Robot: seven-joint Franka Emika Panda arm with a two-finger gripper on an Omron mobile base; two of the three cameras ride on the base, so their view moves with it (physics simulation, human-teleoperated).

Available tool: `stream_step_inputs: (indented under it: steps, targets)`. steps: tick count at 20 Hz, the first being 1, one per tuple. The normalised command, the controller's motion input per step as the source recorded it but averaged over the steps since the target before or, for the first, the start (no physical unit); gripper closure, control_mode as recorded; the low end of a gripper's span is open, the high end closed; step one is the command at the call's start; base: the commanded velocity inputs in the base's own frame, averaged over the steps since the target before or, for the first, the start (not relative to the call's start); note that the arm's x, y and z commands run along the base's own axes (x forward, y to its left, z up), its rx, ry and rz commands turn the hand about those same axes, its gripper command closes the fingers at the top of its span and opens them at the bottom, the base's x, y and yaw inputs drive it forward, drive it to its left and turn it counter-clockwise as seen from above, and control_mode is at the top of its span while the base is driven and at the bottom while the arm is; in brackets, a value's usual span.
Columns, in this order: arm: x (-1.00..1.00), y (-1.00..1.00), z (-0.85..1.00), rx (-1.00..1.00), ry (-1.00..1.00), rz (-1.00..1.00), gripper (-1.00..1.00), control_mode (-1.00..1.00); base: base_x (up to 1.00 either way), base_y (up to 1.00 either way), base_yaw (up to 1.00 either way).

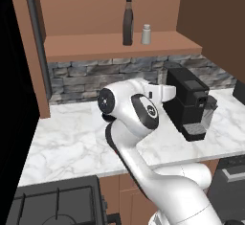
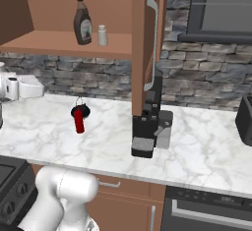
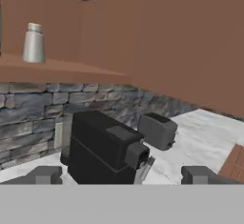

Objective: There are various items on the counter. Only move the condiments/shakers into the cabinet.

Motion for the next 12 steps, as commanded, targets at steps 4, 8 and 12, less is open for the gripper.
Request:
stream_step_inputs:
  steps: [4, 8, 12]
  targets:
    - [-0.95, 0.00, -0.94, 0.01, 0.20, -0.33, -1.00, -1.00, 0.00, 0.00, 0.00]
    - [-0.39, 0.00, -0.67, 0.01, 0.09, -0.18, -1.00, -1.00, 0.00, 0.00, 0.00]
    - [0.05, 0.00, -0.25, -0.08, -0.12, 0.00, -1.00, -1.00, 0.00, 0.00, 0.00]
